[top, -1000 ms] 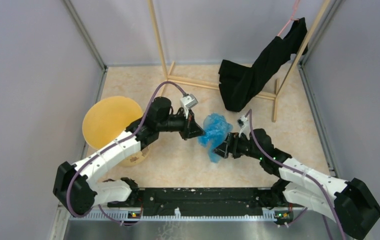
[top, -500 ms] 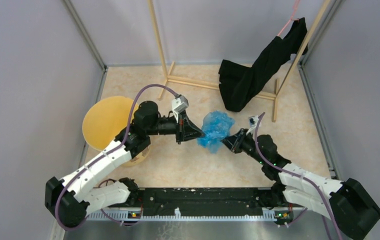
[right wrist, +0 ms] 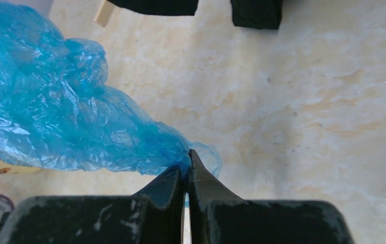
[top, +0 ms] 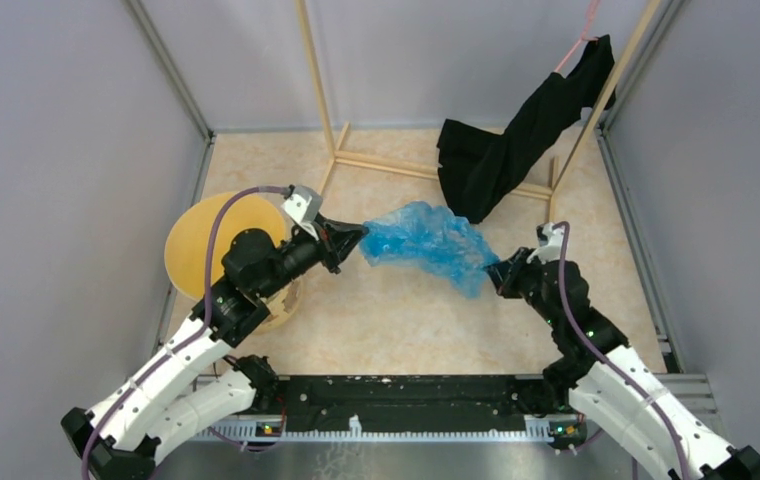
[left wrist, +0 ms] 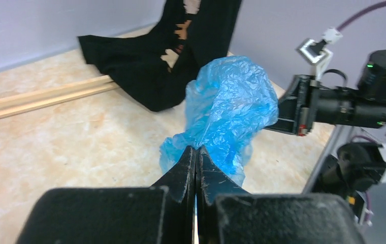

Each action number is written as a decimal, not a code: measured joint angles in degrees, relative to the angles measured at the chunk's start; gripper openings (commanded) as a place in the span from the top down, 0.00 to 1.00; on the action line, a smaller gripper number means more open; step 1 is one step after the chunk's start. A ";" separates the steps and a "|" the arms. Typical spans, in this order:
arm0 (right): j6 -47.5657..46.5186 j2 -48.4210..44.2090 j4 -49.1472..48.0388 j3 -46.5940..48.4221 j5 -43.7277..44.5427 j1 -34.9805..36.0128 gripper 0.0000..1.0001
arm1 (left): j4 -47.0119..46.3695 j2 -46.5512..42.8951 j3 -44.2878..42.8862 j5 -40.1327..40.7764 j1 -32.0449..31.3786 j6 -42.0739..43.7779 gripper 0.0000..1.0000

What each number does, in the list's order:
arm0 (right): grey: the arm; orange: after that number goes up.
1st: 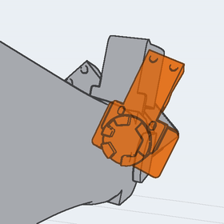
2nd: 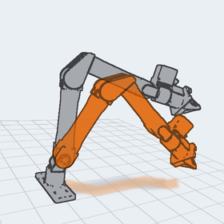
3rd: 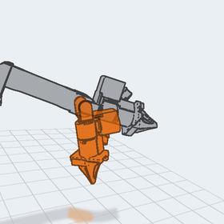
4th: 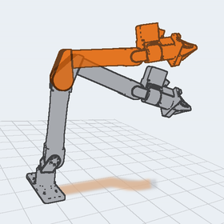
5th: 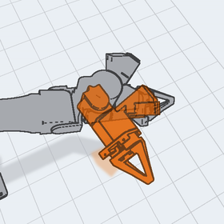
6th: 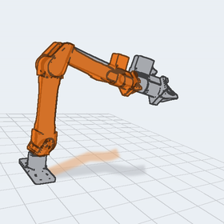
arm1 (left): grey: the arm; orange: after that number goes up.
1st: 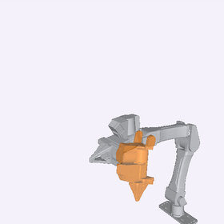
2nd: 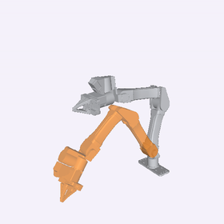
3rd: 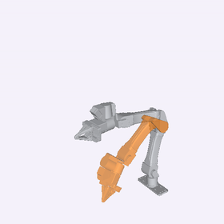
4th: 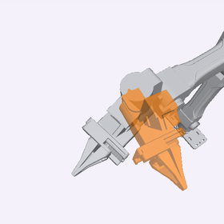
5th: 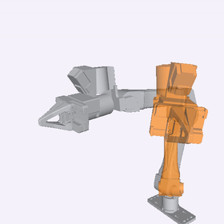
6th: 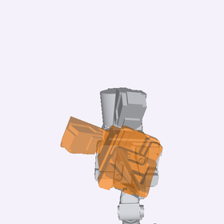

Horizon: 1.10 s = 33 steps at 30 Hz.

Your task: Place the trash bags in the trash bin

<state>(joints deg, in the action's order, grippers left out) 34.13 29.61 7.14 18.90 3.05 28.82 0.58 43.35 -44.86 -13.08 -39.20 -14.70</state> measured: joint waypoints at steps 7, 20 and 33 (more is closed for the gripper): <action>-1.97 0.85 13.81 9.81 6.84 -0.02 1.00 | 0.94 -0.94 0.31 8.04 0.00 0.20 1.00; 0.50 -3.65 21.11 15.78 5.29 -0.09 0.96 | 2.47 -4.59 0.57 15.50 0.00 1.38 1.00; -5.60 6.80 23.96 18.67 -9.16 -0.11 0.24 | 2.47 -2.45 0.59 9.66 -0.02 2.51 1.00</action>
<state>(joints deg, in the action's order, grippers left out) 28.53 36.40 31.09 37.56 -6.11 28.71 3.05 40.91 -44.27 -3.42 -39.22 -12.19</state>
